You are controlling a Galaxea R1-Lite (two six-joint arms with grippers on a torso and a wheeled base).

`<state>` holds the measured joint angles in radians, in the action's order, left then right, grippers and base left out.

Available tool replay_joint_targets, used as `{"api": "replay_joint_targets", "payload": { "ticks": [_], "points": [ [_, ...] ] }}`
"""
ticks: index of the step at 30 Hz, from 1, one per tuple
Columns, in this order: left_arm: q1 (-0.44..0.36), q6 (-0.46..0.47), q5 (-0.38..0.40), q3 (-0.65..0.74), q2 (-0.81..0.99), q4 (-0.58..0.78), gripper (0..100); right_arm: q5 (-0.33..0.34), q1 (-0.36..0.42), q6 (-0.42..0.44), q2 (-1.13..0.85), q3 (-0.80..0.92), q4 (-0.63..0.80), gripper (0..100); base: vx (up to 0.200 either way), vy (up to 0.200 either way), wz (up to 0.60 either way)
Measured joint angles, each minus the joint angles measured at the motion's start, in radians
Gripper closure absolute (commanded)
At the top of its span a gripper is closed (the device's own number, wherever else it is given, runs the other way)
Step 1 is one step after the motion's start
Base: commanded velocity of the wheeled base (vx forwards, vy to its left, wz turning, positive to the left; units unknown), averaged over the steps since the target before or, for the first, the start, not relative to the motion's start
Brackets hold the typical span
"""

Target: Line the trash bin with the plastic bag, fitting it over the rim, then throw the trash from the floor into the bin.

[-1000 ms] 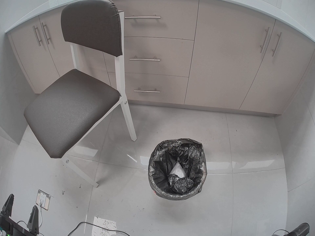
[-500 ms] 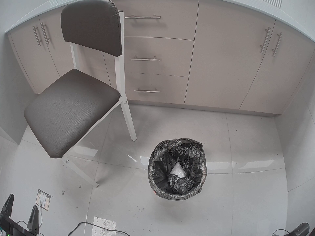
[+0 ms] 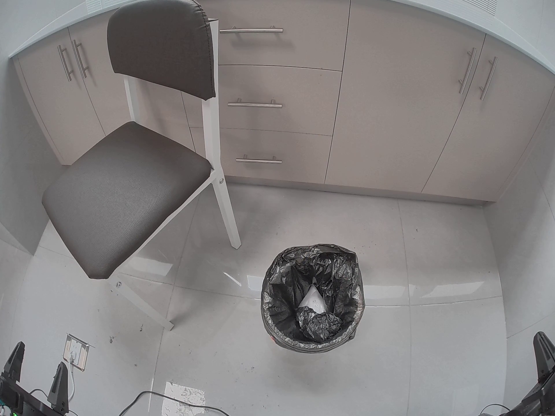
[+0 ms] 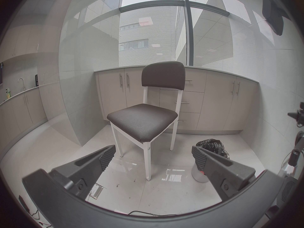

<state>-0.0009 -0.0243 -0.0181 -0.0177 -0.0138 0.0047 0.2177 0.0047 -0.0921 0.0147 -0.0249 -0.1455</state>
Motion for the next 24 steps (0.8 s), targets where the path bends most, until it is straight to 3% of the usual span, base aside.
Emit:
{"api": "replay_joint_targets", "payload": {
  "ticks": [1, 8, 24],
  "points": [
    [0.0, 0.0, 0.0, 0.0, 0.0, 0.0, 0, -0.051, 0.001, 0.008, 0.0, 0.003, 0.033, 100, 0.0, 0.0, 0.0],
    [0.0, 0.0, 0.0, 0.0, -0.001, 0.0, 0, -0.198, 0.0, 0.077, 0.0, 0.007, 0.132, 100, 0.0, 0.0, 0.0],
    [0.0, 0.0, 0.0, 0.0, -0.001, 0.0, 0, -0.212, 0.0, 0.085, 0.0, 0.007, 0.15, 100, 0.0, 0.0, 0.0]
  ]
}}
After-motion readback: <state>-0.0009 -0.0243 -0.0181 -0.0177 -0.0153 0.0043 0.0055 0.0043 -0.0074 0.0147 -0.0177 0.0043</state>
